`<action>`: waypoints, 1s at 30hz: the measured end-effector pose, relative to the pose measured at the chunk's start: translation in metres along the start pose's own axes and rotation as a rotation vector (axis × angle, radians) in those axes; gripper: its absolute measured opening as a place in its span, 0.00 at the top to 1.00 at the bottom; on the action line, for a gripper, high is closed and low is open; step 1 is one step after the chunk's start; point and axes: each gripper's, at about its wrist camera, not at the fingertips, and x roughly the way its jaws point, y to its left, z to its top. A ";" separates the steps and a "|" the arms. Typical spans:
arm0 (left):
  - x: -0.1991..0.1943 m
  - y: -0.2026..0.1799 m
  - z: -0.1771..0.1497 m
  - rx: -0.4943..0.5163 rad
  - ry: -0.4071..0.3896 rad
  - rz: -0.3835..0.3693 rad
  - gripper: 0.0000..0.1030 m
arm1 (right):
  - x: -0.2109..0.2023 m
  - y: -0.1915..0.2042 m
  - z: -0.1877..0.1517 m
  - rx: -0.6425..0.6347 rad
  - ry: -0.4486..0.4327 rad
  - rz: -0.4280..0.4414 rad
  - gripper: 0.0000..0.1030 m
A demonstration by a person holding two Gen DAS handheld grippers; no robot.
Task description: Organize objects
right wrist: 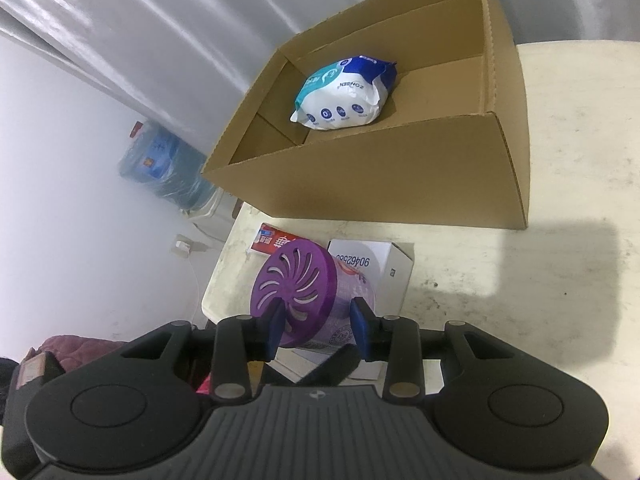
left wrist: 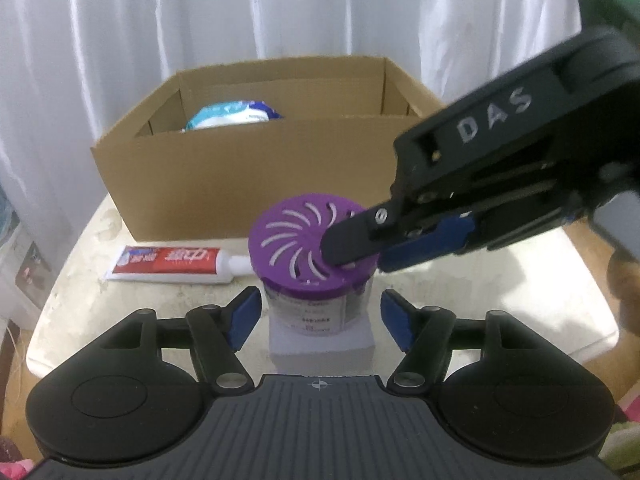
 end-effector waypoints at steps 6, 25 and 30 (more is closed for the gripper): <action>0.007 0.004 0.001 0.000 0.010 -0.004 0.35 | -0.001 0.001 0.000 0.001 -0.003 -0.004 0.61; -0.003 -0.003 -0.003 -0.002 0.036 -0.008 0.40 | -0.007 -0.005 -0.004 0.035 0.015 0.019 0.60; -0.002 -0.003 -0.003 -0.002 0.042 -0.006 0.40 | -0.005 -0.005 -0.002 0.033 0.007 0.012 0.60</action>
